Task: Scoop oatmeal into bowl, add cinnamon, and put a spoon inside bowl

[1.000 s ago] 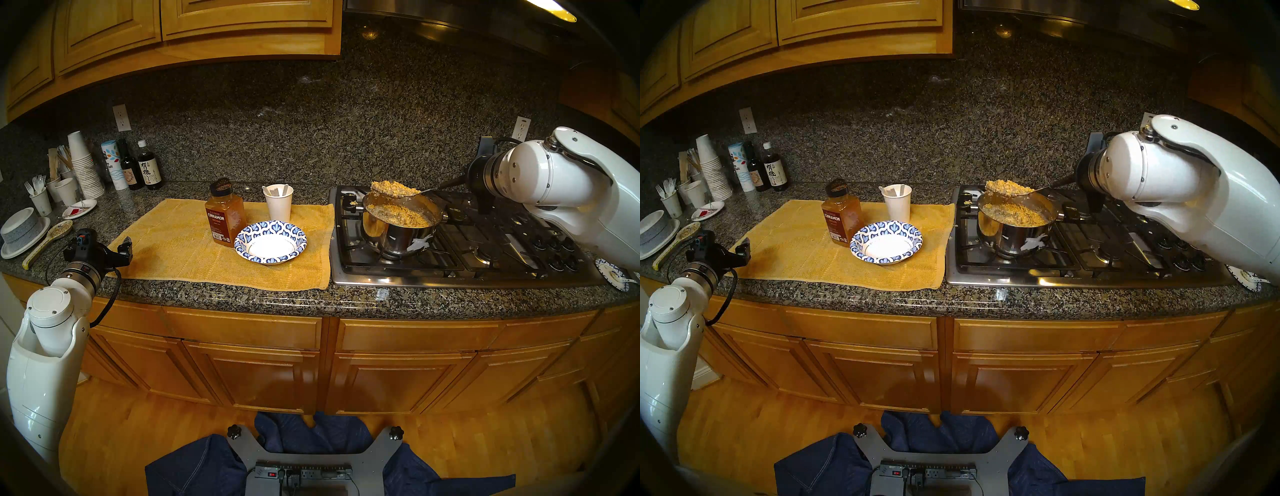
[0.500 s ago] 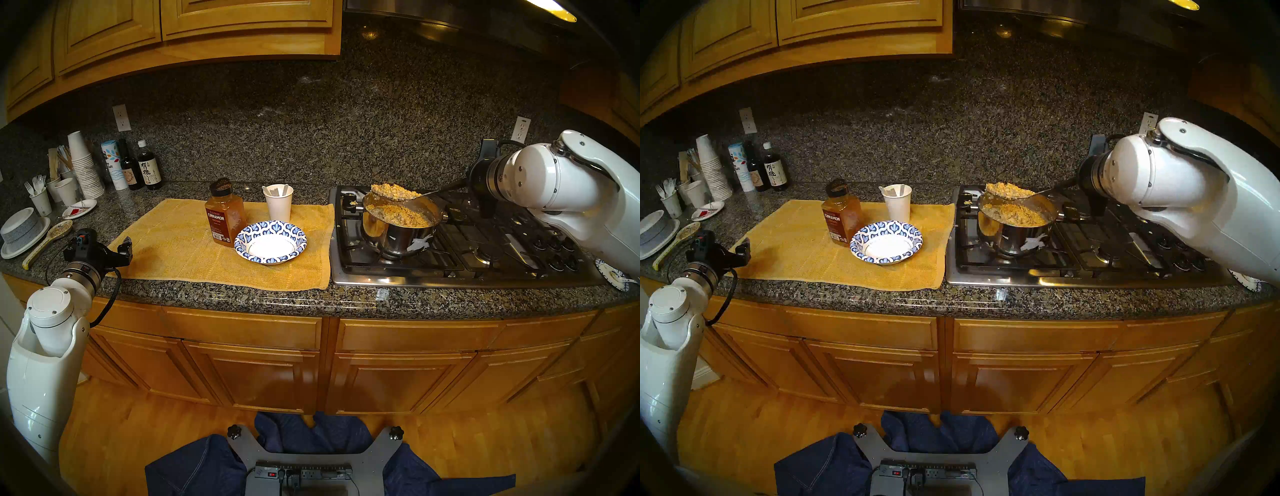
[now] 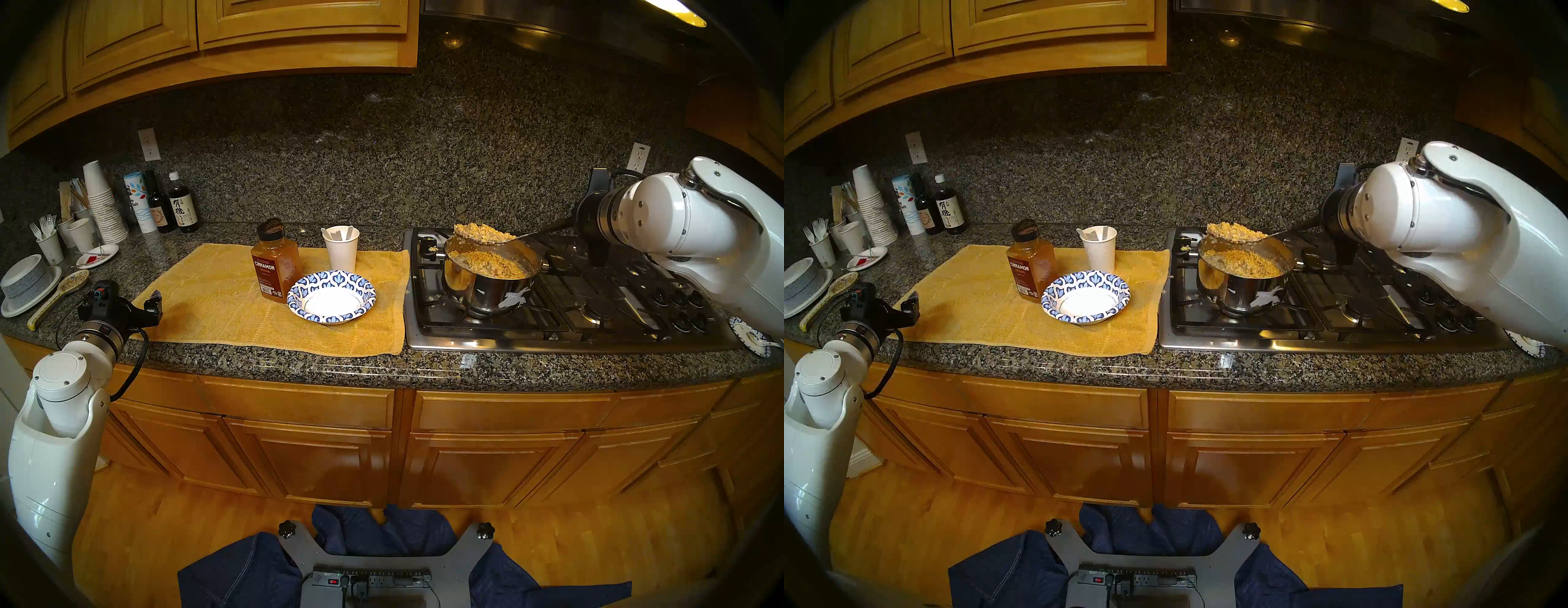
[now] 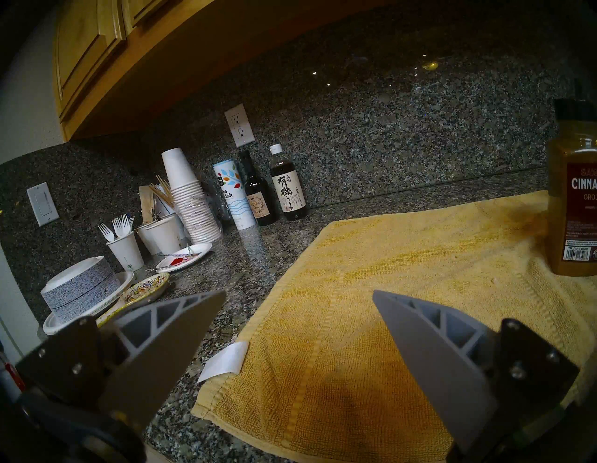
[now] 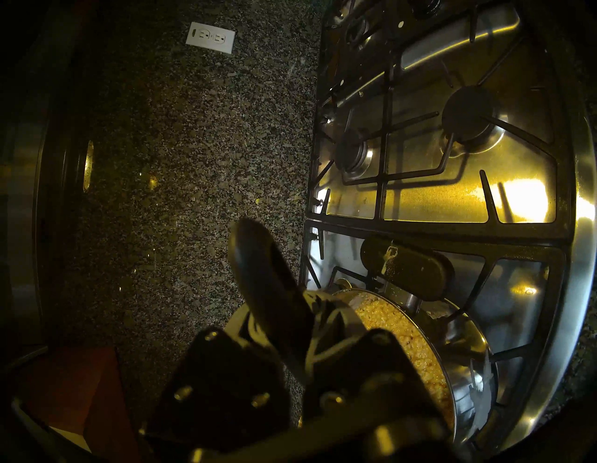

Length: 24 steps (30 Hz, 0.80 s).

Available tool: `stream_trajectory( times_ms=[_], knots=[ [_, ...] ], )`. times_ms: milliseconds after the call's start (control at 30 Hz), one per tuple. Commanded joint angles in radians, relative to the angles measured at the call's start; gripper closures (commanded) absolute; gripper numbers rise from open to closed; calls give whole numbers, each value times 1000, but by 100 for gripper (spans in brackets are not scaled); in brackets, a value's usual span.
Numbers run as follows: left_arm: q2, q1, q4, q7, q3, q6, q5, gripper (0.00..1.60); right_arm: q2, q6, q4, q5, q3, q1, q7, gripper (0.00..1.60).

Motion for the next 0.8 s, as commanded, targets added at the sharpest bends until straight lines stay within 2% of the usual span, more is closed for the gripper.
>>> stream_trajectory(
  times_ms=[0,367,600,633,667,700,767],
  knots=[
    [12,-17,-21,1,-16,-10,2,0,-26,1,-2,-4,64,51,18,160],
    [12,-17,-21,2,-16,-10,2,0,-87,1,12,-4,97,58,13,160],
    [12,-18,-21,2,-16,-10,2,0,-188,1,24,-4,128,58,13,160],
    [12,-18,-21,2,-16,-10,2,0,-187,1,13,-4,133,56,17,160],
    [12,-18,-21,2,-16,-10,2,0,-223,1,26,-4,136,55,12,160],
    [12,-18,-21,2,-16,-10,2,0,-211,1,11,-4,141,52,16,160],
    [12,-18,-21,2,-16,-10,2,0,-254,1,25,-4,146,47,11,160]
  ],
)
